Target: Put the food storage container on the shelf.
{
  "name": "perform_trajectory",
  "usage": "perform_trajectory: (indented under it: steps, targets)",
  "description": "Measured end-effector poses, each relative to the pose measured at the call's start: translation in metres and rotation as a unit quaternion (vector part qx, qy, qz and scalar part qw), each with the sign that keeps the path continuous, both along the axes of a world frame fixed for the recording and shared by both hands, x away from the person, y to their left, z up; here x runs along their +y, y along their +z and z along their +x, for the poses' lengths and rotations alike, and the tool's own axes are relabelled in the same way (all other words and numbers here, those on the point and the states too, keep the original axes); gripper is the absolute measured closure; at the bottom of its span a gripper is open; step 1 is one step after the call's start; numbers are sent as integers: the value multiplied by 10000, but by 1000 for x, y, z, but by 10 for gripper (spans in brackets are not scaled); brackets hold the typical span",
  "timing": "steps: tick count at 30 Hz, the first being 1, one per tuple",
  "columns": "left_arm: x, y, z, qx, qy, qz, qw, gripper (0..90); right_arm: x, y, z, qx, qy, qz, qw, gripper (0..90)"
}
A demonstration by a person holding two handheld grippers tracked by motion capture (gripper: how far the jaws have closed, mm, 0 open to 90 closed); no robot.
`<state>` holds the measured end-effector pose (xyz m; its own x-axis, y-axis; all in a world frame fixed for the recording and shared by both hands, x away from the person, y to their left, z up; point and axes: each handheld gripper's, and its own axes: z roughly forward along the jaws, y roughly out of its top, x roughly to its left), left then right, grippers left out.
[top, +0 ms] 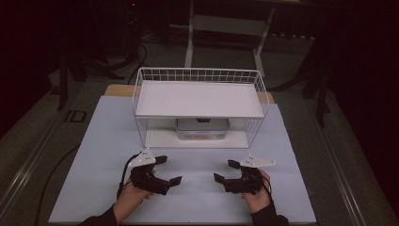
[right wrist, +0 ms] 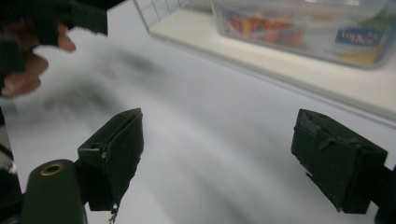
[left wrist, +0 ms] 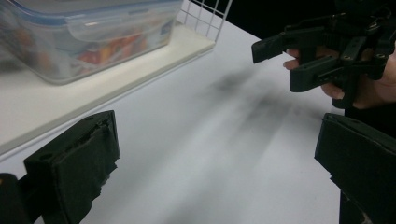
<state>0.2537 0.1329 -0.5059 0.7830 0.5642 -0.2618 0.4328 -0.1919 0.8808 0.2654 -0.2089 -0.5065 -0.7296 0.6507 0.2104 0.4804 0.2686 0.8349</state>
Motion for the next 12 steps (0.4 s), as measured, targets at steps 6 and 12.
perform_trajectory:
  steps: [6,12]
  targets:
    - [-4,-1,-1,-93,-69,51,9999,0,-11,-2,-9,86,7,-153,9998,166]
    - [-7,-4,-1,-89,-104,60,9999,0,-15,-5,-15,135,11,-262,9996,165]
